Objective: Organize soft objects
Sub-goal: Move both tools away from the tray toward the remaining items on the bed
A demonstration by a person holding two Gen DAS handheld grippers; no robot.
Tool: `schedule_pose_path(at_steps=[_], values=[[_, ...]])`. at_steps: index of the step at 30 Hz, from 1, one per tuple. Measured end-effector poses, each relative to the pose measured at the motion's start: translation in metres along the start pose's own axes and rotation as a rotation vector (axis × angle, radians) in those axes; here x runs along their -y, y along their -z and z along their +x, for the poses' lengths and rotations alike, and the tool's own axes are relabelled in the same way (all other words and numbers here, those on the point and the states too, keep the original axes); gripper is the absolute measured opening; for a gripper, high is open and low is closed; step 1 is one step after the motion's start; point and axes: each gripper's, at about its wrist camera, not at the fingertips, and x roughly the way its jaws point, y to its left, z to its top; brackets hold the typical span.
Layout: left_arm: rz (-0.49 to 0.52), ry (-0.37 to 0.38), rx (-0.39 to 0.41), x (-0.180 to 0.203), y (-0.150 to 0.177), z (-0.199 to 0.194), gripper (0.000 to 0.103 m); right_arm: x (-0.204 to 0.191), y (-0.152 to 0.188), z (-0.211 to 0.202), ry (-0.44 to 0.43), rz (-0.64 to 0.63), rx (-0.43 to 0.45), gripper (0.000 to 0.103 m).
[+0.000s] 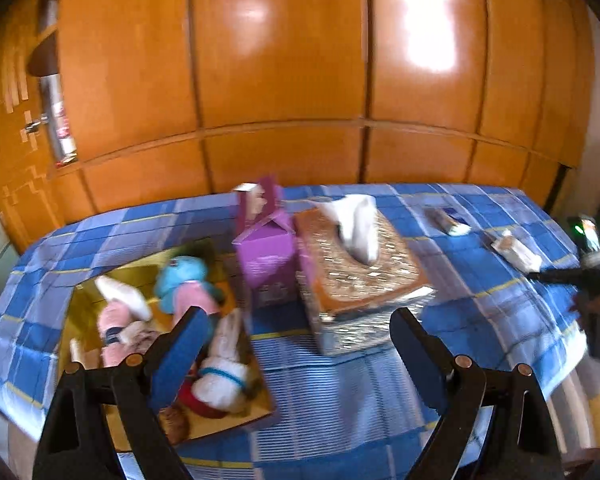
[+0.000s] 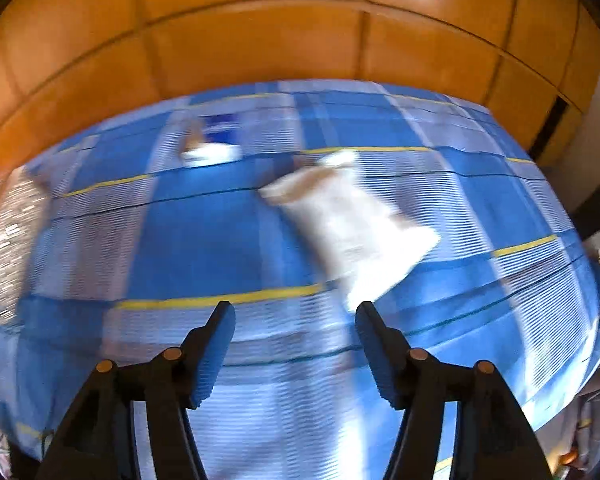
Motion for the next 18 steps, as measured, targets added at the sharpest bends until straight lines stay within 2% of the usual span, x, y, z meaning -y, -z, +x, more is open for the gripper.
schedule_pose_path(at_steps=[5,10,14,18], values=[[0.051,0.069,-0.02,0.024,-0.009,0.004,0.093,0.026,-0.031,0.022,0.053,-0.08,-0.034,0.067],[0.098,0.143,-0.027,0.048,-0.025,0.008,0.093,0.015,-0.058,0.042,0.057,-0.236,-0.09,0.076],[0.122,0.205,-0.038,0.068,-0.04,0.015,0.093,0.009,-0.064,0.062,0.079,-0.312,-0.145,0.076],[0.157,0.242,-0.033,0.096,-0.059,0.021,0.093,0.011,-0.065,0.075,0.067,-0.316,-0.154,0.074]])
